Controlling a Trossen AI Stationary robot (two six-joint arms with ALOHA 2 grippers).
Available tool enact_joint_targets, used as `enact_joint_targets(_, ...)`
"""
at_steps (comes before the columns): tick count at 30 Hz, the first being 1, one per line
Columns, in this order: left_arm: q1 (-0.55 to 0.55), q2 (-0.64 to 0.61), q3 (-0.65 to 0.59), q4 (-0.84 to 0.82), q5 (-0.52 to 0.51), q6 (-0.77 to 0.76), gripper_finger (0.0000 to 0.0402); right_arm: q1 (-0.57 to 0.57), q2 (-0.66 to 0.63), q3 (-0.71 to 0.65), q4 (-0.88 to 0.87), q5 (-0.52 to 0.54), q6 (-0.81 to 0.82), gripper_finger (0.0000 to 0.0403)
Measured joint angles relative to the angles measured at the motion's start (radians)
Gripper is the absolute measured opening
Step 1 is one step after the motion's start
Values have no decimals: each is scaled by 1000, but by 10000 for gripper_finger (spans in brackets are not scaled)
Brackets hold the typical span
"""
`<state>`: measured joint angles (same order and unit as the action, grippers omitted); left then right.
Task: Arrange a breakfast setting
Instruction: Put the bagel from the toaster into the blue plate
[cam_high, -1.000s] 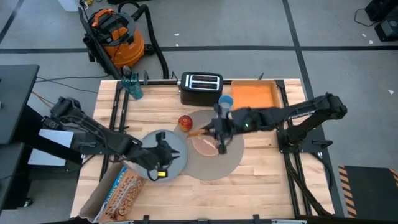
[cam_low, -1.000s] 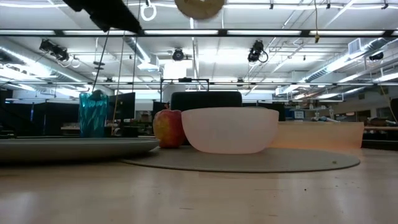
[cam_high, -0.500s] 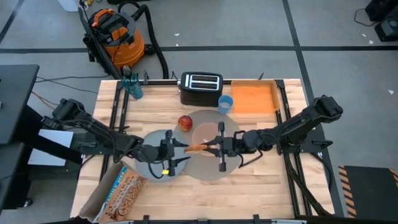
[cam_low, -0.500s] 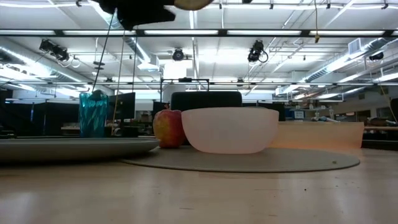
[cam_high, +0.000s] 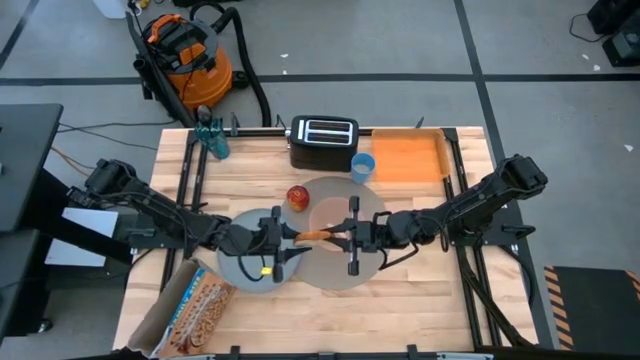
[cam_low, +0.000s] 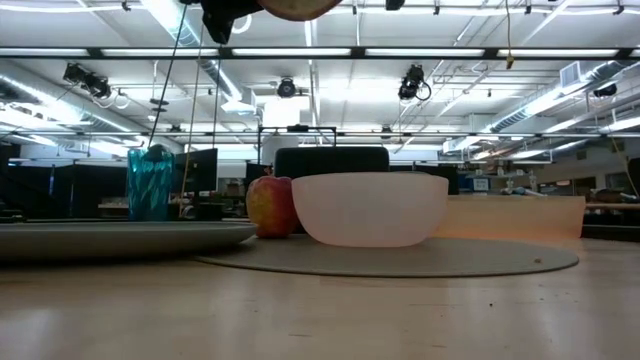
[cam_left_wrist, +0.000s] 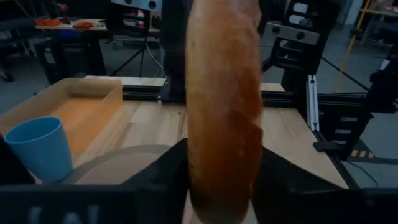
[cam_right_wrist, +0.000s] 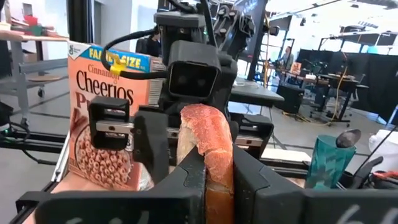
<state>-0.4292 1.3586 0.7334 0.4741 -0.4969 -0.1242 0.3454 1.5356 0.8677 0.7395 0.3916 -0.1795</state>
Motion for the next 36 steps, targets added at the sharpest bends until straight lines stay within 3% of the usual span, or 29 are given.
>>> enact_joint_targets(5, 0, 0, 0, -5, 0, 7, 46, 0, 0, 0, -2, 7, -5, 64)
enact_joint_targets(14, 2, -62, 2, -154, 3, -29, 42, -1, -29, -2, -17, 20, -9, 177)
enact_joint_targets(21, 3, -211, 1, -534, 55, -199, 40, 0, -130, 1, -19, 35, -110, 278)
enact_joint_targets(27, 7, -226, -7, -918, 209, -448, 40, 0, -163, 1, -96, 30, -85, 307)
enact_joint_targets(31, 63, -214, -58, -949, 372, -521, 40, 0, -147, 1, -129, 29, -58, 306)
enact_joint_targets(36, 192, -214, -156, -916, 566, -502, 40, 1, -115, 0, -126, 26, -53, 306)
